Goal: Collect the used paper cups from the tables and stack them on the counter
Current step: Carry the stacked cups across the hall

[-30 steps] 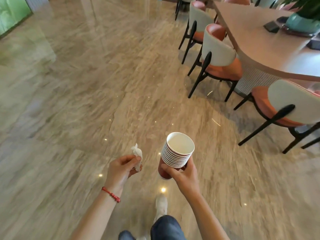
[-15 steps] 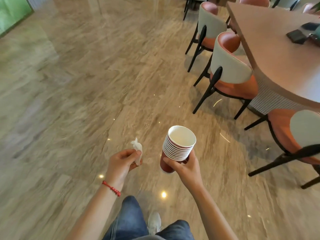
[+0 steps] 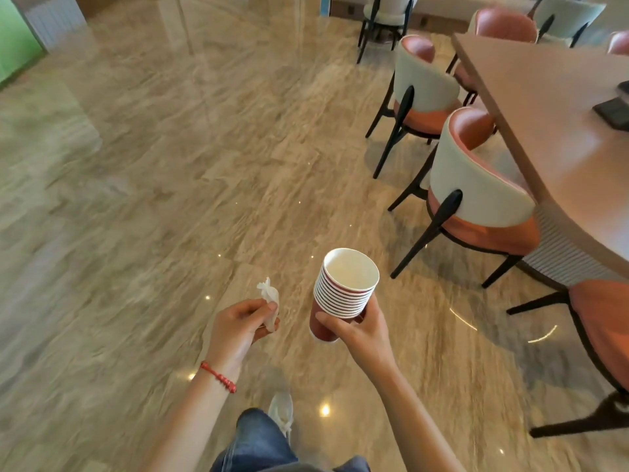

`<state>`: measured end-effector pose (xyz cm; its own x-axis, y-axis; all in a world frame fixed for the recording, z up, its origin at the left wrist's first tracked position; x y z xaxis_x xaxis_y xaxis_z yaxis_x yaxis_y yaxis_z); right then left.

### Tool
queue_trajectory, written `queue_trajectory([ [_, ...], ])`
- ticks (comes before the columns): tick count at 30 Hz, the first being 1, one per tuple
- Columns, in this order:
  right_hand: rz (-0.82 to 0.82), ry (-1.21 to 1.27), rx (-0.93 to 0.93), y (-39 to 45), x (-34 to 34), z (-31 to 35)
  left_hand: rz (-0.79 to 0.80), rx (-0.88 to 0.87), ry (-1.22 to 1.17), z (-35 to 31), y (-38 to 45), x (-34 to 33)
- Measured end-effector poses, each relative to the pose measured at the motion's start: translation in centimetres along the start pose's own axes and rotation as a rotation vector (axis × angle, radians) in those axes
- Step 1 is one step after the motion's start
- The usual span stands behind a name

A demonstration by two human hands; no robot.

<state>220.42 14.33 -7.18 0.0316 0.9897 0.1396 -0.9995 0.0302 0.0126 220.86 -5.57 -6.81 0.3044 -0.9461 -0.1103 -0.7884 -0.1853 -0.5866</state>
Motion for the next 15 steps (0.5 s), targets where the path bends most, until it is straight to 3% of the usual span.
queue_trajectory([
  [15, -0.01, -0.034, 0.03, 32.4, -1.1, -1.0, 0.002, 0.023, -0.001, -16.7, 26.8, -9.9],
])
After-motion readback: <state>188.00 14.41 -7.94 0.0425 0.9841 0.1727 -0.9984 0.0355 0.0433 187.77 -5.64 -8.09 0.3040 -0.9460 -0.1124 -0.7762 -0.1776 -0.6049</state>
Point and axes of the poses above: each hand's wrist, its own y-axis towards the middle knuckle, its own x-axis out of the back of the hand, z = x × y, the point moved 2 cm from there along y, towards the middle knuckle, and after that the axes turned 10 degrees about x, right-handed, at the moved point
